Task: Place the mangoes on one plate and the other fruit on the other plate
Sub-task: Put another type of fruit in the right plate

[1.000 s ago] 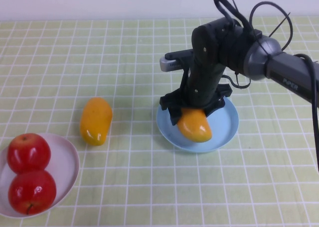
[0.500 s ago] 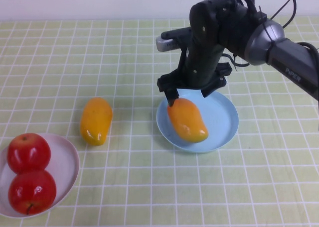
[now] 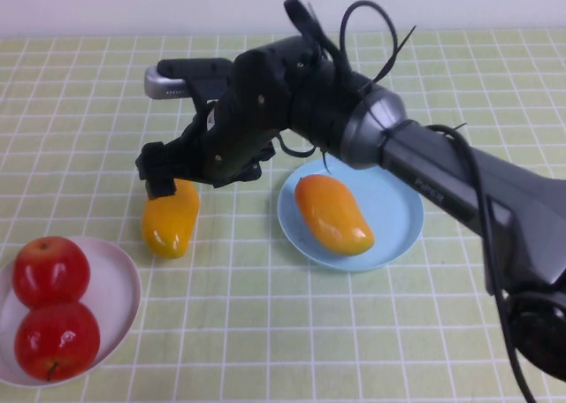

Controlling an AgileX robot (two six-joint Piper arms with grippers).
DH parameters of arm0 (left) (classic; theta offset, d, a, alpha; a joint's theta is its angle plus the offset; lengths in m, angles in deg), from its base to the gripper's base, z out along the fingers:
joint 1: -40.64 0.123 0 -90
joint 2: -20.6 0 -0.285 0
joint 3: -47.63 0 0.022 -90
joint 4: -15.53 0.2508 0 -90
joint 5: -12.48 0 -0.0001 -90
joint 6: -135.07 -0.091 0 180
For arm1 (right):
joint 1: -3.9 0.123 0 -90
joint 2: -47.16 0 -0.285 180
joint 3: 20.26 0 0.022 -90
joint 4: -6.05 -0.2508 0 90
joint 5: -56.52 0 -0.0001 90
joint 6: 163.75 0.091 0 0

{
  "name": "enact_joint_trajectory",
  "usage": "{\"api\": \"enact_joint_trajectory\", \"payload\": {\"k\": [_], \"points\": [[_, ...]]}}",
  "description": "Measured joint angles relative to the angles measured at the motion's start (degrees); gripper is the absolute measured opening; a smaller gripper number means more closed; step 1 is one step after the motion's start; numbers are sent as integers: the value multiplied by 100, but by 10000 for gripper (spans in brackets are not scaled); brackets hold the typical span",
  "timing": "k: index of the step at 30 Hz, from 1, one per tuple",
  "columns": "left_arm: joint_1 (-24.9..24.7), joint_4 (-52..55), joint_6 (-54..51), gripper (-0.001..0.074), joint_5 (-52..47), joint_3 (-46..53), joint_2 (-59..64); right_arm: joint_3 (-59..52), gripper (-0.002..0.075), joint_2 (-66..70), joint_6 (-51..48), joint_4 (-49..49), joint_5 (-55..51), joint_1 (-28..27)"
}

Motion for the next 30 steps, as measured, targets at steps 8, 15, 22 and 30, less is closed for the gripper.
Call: {"api": "enact_joint_trajectory", "payload": {"k": [8,15,22,30], "points": [[0,0,0,4,0,0,0,634,692,798,112,-94,138,87],[0,0,0,4,0,0,0,948,692,1172,112,-29,218,99],[0,0,0,4,0,0,0,962,692,1407,124,104,496,135],[0,0,0,4,0,0,0,977,566,1469,-115,152,567,135]]}}
